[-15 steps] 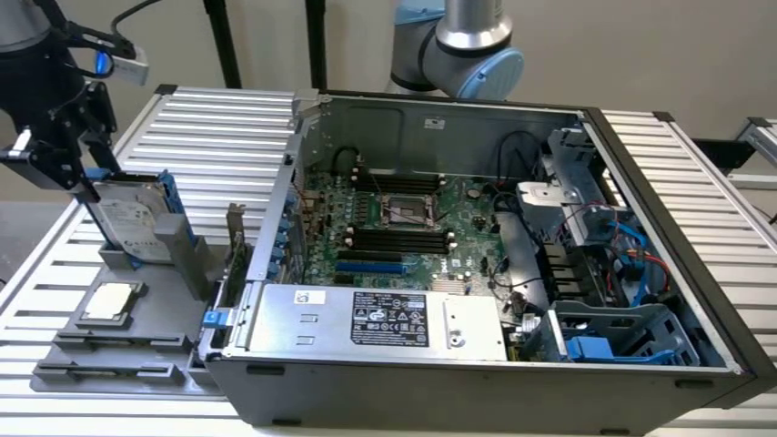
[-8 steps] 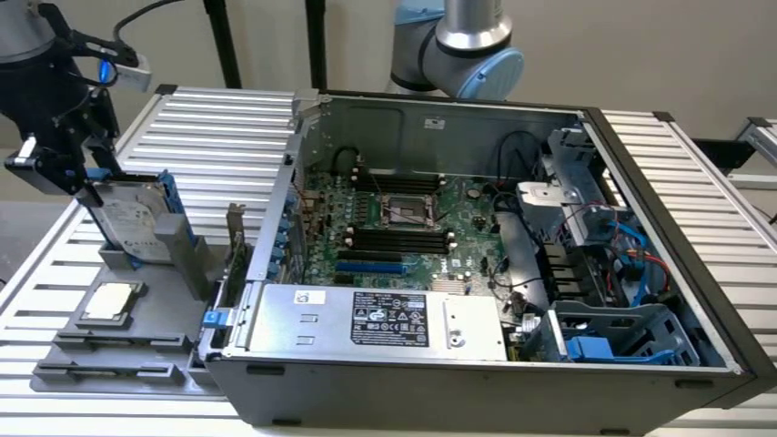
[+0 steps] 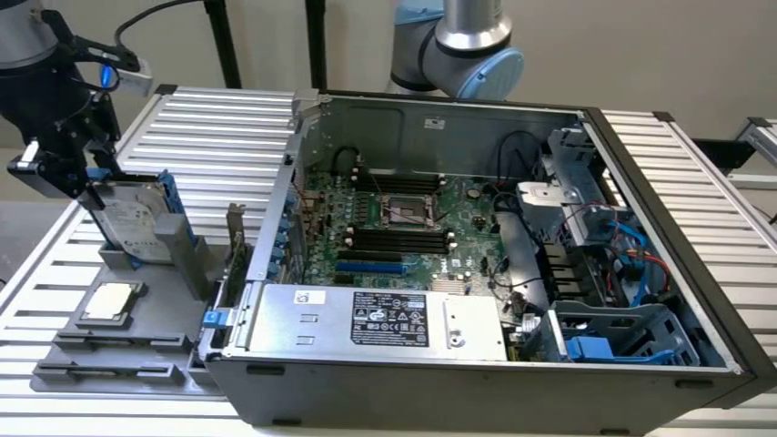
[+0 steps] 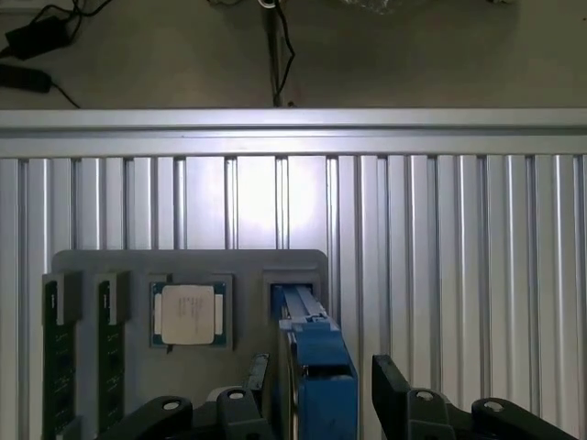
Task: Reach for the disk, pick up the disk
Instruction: 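Pick up the disk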
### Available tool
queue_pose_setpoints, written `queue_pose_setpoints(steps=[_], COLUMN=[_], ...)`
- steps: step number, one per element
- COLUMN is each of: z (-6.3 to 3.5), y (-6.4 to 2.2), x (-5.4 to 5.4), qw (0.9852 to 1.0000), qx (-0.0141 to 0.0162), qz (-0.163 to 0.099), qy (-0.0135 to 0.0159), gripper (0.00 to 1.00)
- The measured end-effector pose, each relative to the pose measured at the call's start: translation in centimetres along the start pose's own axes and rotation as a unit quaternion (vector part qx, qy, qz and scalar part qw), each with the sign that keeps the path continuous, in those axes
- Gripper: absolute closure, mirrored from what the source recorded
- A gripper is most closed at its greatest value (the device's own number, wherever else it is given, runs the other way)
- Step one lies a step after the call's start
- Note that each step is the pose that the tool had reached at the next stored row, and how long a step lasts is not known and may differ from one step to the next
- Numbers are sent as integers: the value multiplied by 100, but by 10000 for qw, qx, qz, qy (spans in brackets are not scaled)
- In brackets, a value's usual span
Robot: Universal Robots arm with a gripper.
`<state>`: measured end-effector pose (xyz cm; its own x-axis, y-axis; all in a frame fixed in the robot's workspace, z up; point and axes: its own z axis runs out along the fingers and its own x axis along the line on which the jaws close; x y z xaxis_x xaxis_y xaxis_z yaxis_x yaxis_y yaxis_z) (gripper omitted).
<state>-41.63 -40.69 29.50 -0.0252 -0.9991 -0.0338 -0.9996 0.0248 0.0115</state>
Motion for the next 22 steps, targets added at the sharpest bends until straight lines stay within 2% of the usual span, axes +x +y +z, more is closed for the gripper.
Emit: queue_pose_setpoints(steps=[15, 17, 19, 22], z=[18, 20, 21, 22], y=[6, 6, 6, 6], x=[-2, -2, -2, -2], qw=[9999, 9999, 9999, 9999], qx=[-5, -5, -5, -4], qz=[-150, -151, -151, -151], qy=[8, 8, 9, 9], gripper=[44, 46, 59, 59])
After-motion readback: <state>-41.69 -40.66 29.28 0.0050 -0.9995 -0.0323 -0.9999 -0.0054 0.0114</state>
